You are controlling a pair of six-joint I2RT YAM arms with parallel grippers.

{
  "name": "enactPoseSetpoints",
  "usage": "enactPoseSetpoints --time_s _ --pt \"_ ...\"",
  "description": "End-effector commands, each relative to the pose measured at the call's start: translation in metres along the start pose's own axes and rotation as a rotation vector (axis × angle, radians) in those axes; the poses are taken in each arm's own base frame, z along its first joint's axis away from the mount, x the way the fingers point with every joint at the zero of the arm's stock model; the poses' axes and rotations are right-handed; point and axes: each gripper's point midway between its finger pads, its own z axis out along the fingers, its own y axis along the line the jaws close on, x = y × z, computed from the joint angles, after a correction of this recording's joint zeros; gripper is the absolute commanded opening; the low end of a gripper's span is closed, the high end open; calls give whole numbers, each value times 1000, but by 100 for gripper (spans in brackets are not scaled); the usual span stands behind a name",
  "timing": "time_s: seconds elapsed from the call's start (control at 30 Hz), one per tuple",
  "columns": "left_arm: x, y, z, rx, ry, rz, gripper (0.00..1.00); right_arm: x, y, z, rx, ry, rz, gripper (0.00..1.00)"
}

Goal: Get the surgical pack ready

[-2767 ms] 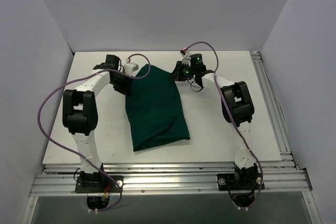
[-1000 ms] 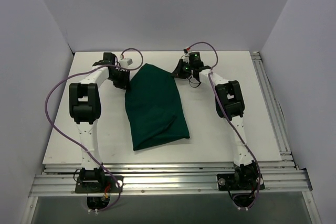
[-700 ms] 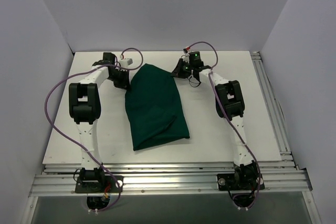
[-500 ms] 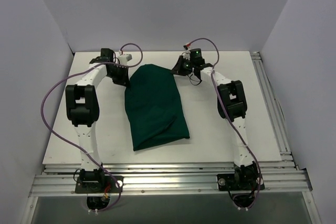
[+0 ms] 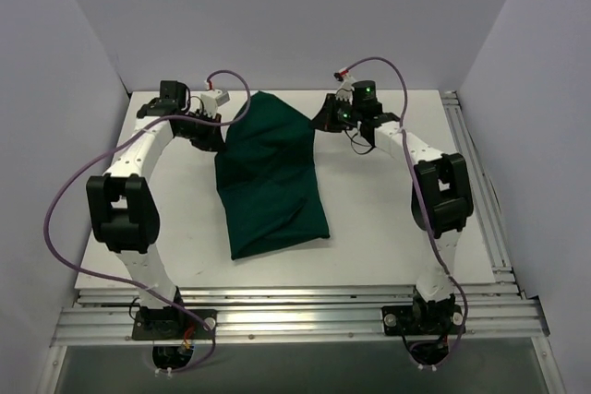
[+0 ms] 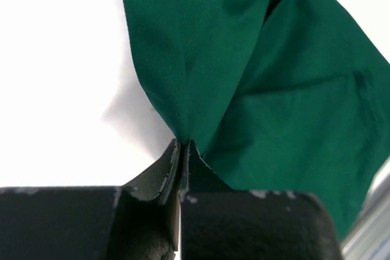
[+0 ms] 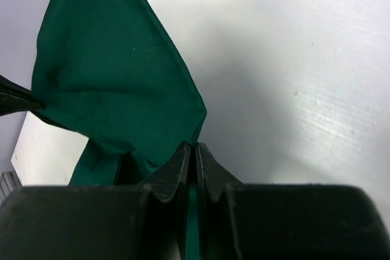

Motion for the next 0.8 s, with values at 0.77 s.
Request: enactPoseSetpoints --time_s 0.77 --pt "143 -115 -13 171 214 453 4 161 16 -101 106 63 60 4"
